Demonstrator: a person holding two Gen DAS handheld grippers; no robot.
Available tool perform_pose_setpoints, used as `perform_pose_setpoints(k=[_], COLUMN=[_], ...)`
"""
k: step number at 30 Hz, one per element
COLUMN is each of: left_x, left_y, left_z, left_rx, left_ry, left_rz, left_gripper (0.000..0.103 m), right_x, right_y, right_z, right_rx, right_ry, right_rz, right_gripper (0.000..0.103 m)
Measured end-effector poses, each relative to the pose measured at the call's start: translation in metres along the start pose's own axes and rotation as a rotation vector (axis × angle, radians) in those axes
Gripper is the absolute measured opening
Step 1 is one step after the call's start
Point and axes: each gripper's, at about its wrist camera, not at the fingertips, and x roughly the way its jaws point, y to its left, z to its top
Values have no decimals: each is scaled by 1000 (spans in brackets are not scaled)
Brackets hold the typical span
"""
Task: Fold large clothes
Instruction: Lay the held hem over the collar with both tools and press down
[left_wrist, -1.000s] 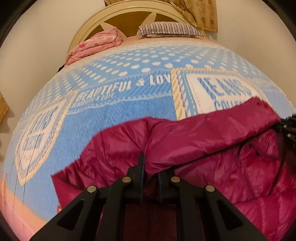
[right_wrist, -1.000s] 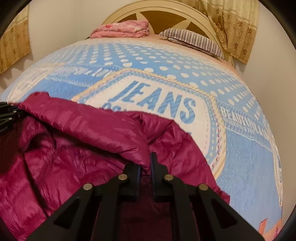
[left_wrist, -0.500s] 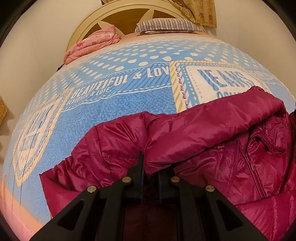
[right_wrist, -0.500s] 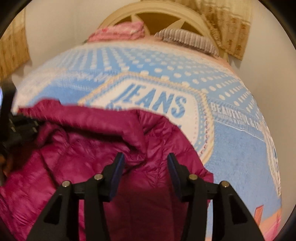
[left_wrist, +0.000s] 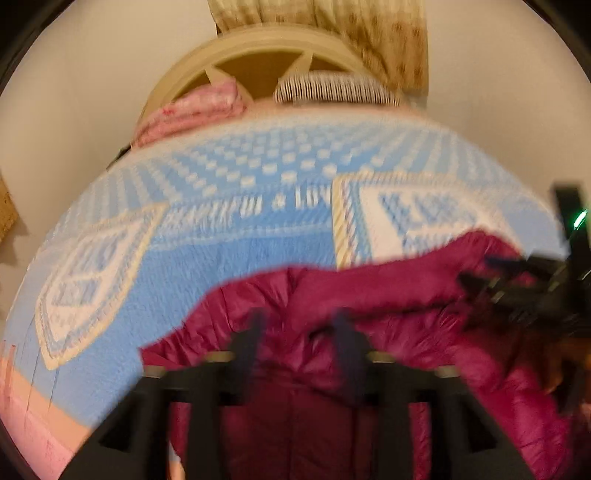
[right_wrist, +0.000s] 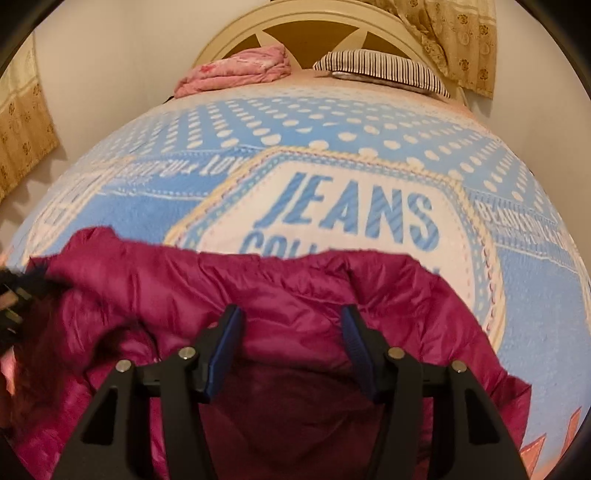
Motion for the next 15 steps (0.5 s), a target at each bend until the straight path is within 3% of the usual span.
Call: perform_pose_setpoints(k=[1,4,9,15], left_x=[-11,-23,15,71], left_y=[2,2,-16,-45], left_z=[6,22,32,4], left_rx=[-30,-92,-110,-97], left_ry=[-55,-123,-32,115], left_rz=[21,-8,25,72], left_gripper=[83,84,84,84], right_x=[0,0,3,8], right_y=[-2,-5,-7,-9], right_z=[-2,-3,-10,-20], right_rx=[3,11,20,35], right_ry=[0,0,-9,-37], right_rz=[3,11,13,15], right_gripper=[58,58,58,58])
